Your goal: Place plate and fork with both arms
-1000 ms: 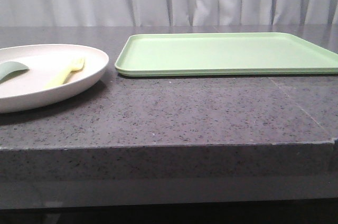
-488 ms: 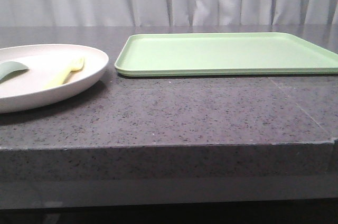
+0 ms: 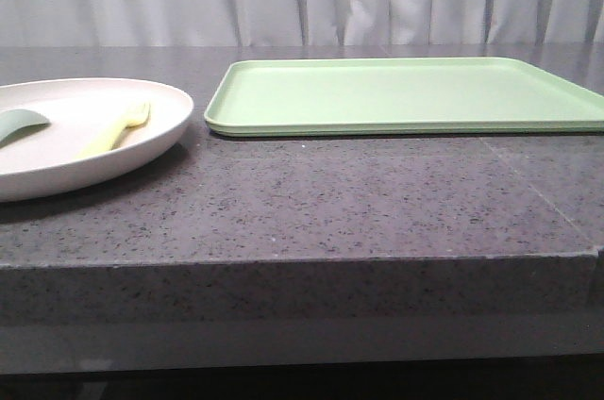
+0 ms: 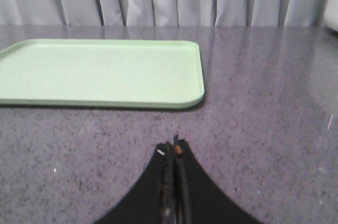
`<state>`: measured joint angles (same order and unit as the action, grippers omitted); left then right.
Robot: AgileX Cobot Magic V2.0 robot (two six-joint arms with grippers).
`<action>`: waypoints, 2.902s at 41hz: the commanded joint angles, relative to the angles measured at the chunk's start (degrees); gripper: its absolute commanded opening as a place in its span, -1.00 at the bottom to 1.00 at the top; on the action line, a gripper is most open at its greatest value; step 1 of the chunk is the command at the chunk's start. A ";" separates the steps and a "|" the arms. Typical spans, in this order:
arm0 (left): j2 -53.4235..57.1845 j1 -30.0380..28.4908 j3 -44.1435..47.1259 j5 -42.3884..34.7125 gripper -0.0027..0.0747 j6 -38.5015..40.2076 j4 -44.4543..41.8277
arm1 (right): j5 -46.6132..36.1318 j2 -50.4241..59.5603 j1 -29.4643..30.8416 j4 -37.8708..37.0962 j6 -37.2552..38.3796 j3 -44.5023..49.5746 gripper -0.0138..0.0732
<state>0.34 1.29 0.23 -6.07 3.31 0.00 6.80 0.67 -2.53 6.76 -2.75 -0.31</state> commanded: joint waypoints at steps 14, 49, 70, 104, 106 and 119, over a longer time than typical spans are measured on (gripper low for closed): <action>-10.61 -0.08 -19.01 4.00 -0.98 -0.01 -2.01 | 8.90 -9.31 0.33 0.61 -0.52 -23.39 -0.82; -28.77 -0.08 -32.11 16.18 0.45 -0.10 -3.29 | 9.27 -26.75 0.33 2.94 -0.52 -31.96 0.60; -34.85 -0.08 -34.09 17.52 0.70 -0.10 -3.29 | 9.27 -26.75 0.33 2.94 -0.52 -31.96 0.78; -79.51 -0.08 -62.19 52.88 0.70 -0.10 -3.17 | 9.61 -26.75 0.33 2.94 -0.52 -31.89 0.78; -80.40 -0.08 -62.19 52.90 0.70 -0.10 -2.96 | 9.61 -26.75 0.33 2.94 -0.52 -31.89 0.78; -83.87 -0.08 -62.19 52.62 0.70 -0.10 -2.74 | 9.41 -26.75 0.33 2.94 -0.52 -31.89 0.78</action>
<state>-84.69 1.29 -60.35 48.29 3.31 -3.03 20.52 -25.30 -2.53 9.49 -2.75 -29.93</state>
